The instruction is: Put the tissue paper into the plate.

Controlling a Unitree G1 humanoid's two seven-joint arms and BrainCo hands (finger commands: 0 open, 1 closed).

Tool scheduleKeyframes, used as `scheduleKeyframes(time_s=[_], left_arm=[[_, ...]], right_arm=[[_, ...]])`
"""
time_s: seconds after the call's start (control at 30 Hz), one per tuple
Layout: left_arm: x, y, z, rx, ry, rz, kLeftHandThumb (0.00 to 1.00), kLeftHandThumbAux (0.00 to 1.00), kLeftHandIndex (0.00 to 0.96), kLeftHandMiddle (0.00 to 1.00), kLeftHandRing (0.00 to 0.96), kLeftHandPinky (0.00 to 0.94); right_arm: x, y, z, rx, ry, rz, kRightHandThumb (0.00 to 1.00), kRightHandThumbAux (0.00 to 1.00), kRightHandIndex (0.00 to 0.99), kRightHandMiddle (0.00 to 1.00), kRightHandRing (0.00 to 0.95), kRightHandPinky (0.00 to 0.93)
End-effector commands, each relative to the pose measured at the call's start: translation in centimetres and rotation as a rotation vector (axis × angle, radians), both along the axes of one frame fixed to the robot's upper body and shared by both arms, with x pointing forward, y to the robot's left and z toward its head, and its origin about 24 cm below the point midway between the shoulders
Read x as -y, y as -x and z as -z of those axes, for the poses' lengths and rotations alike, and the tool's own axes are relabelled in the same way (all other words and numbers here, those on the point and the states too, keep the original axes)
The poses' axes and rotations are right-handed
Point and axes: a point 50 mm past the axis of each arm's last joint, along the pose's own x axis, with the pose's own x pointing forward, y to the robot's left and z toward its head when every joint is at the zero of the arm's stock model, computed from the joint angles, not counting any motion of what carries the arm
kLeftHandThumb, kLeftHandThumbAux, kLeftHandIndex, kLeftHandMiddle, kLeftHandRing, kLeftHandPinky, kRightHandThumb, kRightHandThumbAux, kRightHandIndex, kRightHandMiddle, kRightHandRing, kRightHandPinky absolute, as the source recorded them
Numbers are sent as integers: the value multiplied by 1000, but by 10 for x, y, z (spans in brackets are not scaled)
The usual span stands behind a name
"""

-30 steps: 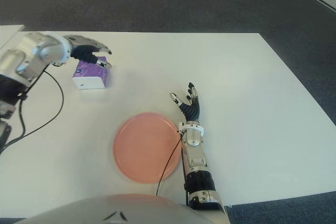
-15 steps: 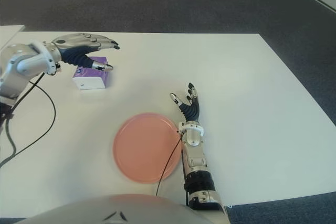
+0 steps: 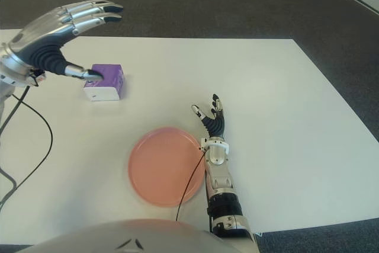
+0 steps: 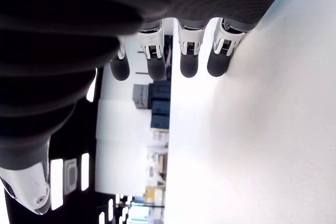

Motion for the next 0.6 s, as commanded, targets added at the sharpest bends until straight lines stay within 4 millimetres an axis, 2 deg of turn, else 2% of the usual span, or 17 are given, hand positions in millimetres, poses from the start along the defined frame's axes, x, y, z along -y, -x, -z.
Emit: scheduleKeyframes(time_s=[0.03, 0.07, 0.17, 0.27, 0.37, 0.47, 0.5, 0.6], left_arm=[[-12, -4, 10, -32, 19, -69, 374, 243, 0, 0, 0, 0], [-14, -5, 14, -35, 7, -89, 381, 234, 0, 0, 0, 0], [-13, -22, 46, -66, -60, -174, 385, 224, 0, 0, 0, 0], [-13, -33, 66, -79, -128, -226, 368, 213, 0, 0, 0, 0], [-26, -51, 88, -125, -256, -339, 337, 190, 0, 0, 0, 0], [-42, -75, 134, -154, -423, -554, 301, 164, 0, 0, 0, 0], [-45, -79, 140, -143, -466, -593, 289, 156, 0, 0, 0, 0], [-47, -84, 140, -121, -499, -625, 285, 148, 0, 0, 0, 0]], right_arm=[[-5, 21, 35, -214, -16, -6, 216, 613, 58, 20, 5, 29], [-5, 21, 36, -213, -16, -7, 216, 611, 57, 18, 3, 26], [-6, 21, 36, -207, -16, -12, 215, 610, 57, 16, 1, 22], [-6, 21, 36, -203, -14, -18, 213, 609, 57, 14, 0, 20], [-2, 20, 38, -205, -9, -26, 204, 612, 57, 11, 0, 18], [0, 19, 40, -209, -1, -31, 191, 615, 57, 10, 0, 11], [0, 19, 41, -210, 0, -31, 187, 617, 58, 10, 0, 8], [0, 19, 42, -209, -1, -29, 182, 619, 57, 9, 0, 5]])
